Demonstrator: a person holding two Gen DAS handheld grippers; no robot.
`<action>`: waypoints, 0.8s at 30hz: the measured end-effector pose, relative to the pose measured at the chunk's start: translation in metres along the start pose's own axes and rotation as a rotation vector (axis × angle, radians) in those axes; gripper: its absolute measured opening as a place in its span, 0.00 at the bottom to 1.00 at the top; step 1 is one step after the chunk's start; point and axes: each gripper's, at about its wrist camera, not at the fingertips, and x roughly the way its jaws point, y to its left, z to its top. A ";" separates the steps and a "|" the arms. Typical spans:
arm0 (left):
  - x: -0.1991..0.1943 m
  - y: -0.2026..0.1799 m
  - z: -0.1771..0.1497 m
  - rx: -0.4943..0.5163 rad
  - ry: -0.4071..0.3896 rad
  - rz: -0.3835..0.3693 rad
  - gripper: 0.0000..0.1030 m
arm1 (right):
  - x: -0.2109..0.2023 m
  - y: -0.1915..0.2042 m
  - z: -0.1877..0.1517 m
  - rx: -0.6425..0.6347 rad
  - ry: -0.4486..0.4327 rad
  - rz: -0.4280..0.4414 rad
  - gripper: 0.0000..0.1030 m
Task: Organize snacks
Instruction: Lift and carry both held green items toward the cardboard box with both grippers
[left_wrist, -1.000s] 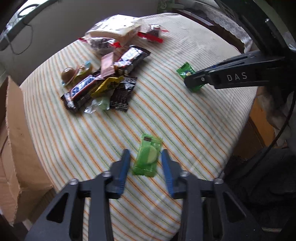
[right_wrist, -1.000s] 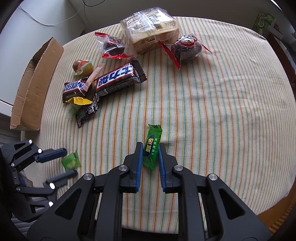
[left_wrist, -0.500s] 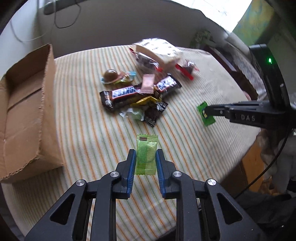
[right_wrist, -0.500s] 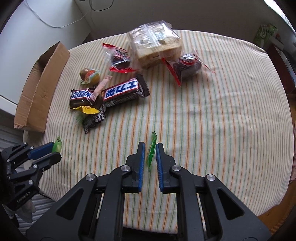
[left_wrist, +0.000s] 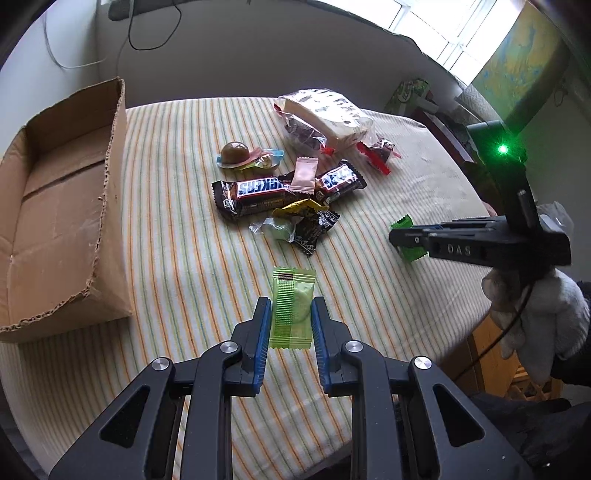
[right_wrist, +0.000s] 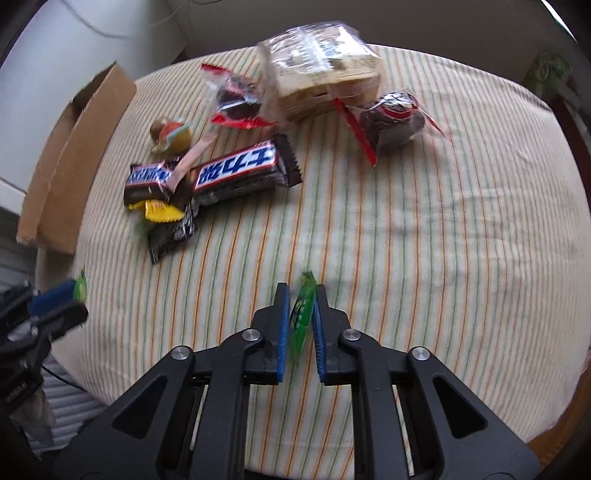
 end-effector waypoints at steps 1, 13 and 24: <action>-0.001 0.000 0.000 -0.003 -0.001 0.000 0.20 | 0.000 -0.001 -0.001 -0.003 0.002 -0.001 0.07; -0.025 0.012 0.005 -0.056 -0.056 0.019 0.20 | -0.030 -0.007 0.004 0.017 -0.046 0.070 0.05; -0.061 0.054 0.016 -0.151 -0.132 0.088 0.20 | -0.073 0.072 0.048 -0.165 -0.139 0.151 0.05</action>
